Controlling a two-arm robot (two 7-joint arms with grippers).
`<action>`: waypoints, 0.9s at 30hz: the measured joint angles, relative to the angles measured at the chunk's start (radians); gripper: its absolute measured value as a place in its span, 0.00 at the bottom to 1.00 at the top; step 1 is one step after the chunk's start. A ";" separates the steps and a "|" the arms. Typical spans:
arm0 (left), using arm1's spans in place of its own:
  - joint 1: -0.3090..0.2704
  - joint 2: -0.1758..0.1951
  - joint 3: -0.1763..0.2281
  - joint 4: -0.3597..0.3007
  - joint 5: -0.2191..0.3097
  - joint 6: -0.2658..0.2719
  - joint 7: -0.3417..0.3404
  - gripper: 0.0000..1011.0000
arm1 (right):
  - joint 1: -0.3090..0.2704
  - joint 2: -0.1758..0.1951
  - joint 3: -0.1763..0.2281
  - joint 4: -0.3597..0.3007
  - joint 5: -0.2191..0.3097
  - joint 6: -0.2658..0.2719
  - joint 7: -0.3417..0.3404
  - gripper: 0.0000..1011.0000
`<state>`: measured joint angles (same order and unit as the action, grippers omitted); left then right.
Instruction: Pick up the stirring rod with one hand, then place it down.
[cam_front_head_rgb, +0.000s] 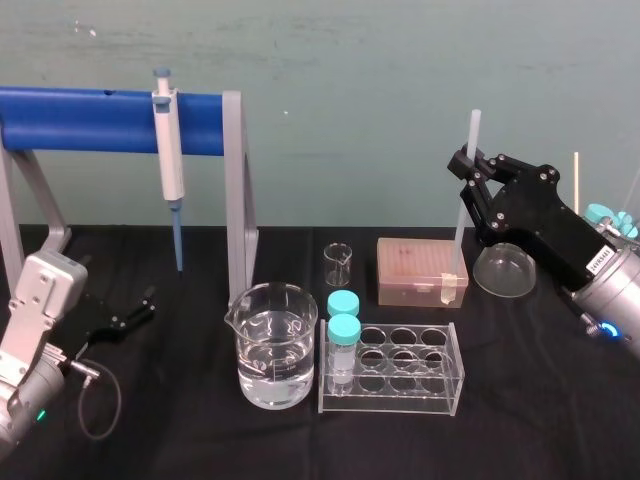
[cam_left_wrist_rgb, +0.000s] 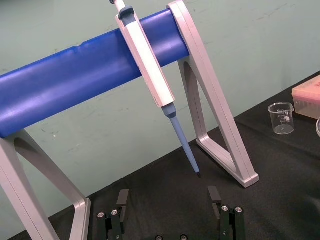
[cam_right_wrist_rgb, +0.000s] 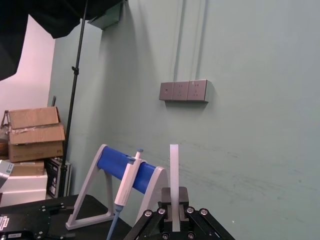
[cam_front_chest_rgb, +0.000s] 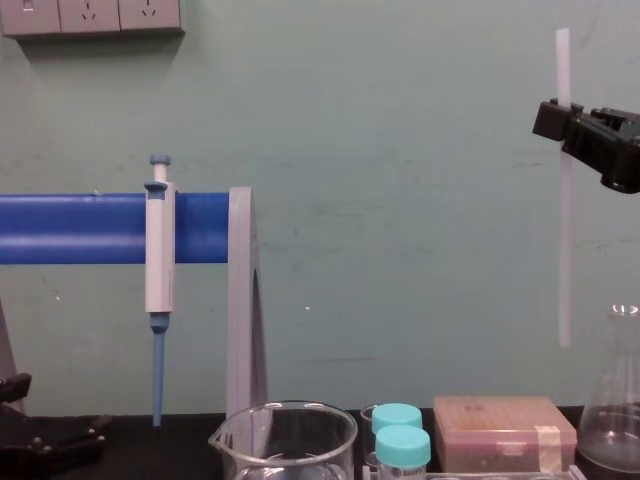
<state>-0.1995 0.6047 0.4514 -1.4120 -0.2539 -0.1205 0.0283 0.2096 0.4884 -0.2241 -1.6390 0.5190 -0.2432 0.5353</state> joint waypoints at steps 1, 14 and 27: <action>0.000 0.000 0.000 0.000 0.000 0.000 0.000 0.99 | 0.000 -0.001 0.001 0.000 0.000 0.003 0.000 0.07; 0.000 0.000 0.000 0.000 0.000 0.000 0.000 0.99 | 0.005 -0.007 -0.002 0.012 0.015 0.032 0.000 0.07; 0.000 0.000 0.000 0.000 0.000 0.000 0.000 0.99 | 0.009 -0.002 -0.008 0.019 0.032 0.060 0.001 0.07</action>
<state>-0.1995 0.6047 0.4514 -1.4120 -0.2539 -0.1205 0.0283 0.2187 0.4867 -0.2325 -1.6195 0.5512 -0.1832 0.5367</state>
